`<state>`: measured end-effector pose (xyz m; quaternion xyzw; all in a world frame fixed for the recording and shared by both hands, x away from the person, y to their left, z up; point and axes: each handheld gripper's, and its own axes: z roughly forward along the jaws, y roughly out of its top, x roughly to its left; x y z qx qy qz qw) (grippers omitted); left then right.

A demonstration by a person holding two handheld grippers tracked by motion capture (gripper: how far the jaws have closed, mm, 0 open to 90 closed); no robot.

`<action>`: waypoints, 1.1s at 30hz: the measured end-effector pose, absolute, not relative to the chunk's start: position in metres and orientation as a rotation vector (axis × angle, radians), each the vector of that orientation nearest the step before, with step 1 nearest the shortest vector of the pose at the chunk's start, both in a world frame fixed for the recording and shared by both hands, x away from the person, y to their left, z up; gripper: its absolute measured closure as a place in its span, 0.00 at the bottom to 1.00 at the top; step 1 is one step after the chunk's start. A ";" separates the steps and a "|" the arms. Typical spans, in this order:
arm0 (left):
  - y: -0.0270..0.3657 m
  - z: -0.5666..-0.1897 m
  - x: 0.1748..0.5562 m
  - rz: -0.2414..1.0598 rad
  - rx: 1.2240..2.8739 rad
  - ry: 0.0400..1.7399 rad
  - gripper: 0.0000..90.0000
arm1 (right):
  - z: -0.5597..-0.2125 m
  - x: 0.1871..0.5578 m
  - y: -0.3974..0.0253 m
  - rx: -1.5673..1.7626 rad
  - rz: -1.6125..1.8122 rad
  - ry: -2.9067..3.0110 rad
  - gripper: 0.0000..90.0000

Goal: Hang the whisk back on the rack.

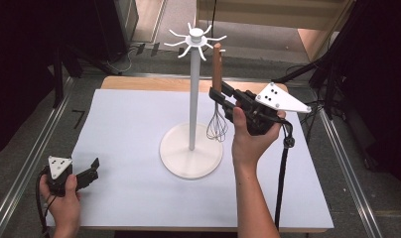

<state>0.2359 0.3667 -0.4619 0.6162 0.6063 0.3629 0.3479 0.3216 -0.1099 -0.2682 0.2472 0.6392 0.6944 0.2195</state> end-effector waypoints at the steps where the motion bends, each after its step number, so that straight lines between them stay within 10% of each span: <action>1: 0.367 -0.462 0.236 0.941 1.597 1.572 0.16 | -0.269 0.322 -0.110 0.683 1.926 1.766 0.78; 11: 0.367 -0.462 0.236 0.940 1.605 1.573 0.16 | -0.268 0.322 -0.113 0.676 1.936 1.785 0.77; 16: 0.367 -0.462 0.236 0.940 1.605 1.573 0.16 | -0.269 0.321 -0.120 0.693 1.936 1.780 0.47; 33: 0.367 -0.462 0.236 0.940 1.602 1.574 0.16 | -0.283 0.317 -0.139 0.765 1.807 1.730 0.16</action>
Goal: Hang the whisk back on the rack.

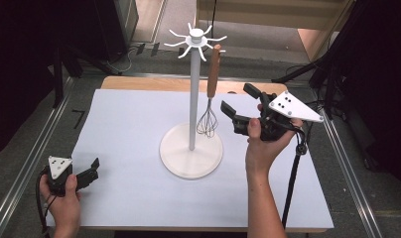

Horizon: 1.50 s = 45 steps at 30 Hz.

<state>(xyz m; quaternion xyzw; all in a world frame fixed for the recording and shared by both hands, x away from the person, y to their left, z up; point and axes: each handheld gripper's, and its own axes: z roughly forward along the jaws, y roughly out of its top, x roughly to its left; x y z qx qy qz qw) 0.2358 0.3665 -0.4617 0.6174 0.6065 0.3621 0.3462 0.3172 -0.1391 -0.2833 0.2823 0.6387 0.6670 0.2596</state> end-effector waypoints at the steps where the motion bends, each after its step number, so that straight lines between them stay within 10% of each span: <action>1: 0.367 -0.462 0.236 0.940 1.602 1.574 0.16 | -0.283 0.317 -0.139 0.765 1.807 1.730 0.16; 9: 0.366 -0.462 0.236 0.940 1.602 1.574 0.16 | -0.296 0.315 -0.153 0.844 1.753 1.713 0.00; 45: 0.366 -0.462 0.236 0.943 1.608 1.570 0.16 | -0.378 0.303 -0.221 1.088 1.578 1.681 0.00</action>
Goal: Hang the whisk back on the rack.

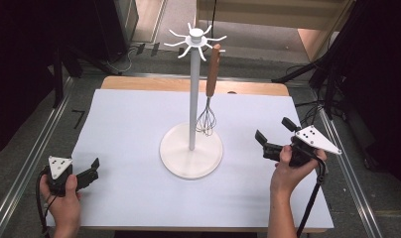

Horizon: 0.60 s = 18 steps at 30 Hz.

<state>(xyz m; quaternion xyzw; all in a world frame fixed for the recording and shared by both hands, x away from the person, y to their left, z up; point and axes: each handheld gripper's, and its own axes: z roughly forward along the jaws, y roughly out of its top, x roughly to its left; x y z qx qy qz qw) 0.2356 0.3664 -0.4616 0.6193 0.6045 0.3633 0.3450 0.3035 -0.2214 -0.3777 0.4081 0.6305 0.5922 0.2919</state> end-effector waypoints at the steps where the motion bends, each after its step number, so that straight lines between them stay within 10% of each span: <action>1: 0.366 -0.462 0.236 0.943 1.608 1.569 0.16 | -0.381 0.303 -0.223 1.089 1.572 1.679 0.00; 18: 0.366 -0.462 0.235 0.945 1.605 1.570 0.16 | -0.421 0.293 -0.252 1.211 1.498 1.636 0.00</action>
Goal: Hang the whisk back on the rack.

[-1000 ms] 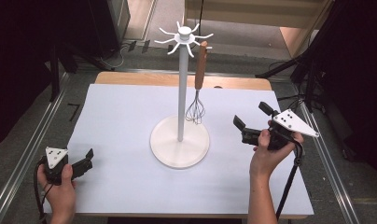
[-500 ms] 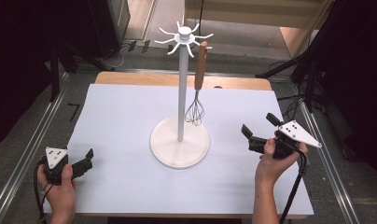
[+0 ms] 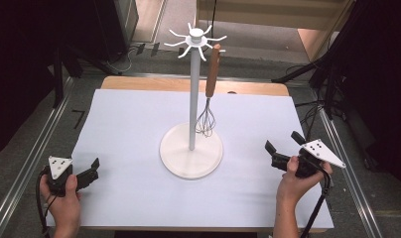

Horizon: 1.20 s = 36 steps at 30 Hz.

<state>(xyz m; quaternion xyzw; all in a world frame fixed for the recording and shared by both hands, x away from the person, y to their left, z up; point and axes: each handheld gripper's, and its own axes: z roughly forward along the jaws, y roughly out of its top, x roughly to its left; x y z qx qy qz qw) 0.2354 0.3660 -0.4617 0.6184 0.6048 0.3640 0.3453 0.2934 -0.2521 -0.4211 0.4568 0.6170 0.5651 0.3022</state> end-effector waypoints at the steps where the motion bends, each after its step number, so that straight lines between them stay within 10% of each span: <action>1: 0.366 -0.462 0.235 0.945 1.605 1.570 0.16 | -0.423 0.293 -0.254 1.216 1.497 1.634 0.00; 36: 0.366 -0.462 0.235 0.949 1.602 1.568 0.16 | -0.477 0.249 -0.320 1.431 1.321 1.576 0.00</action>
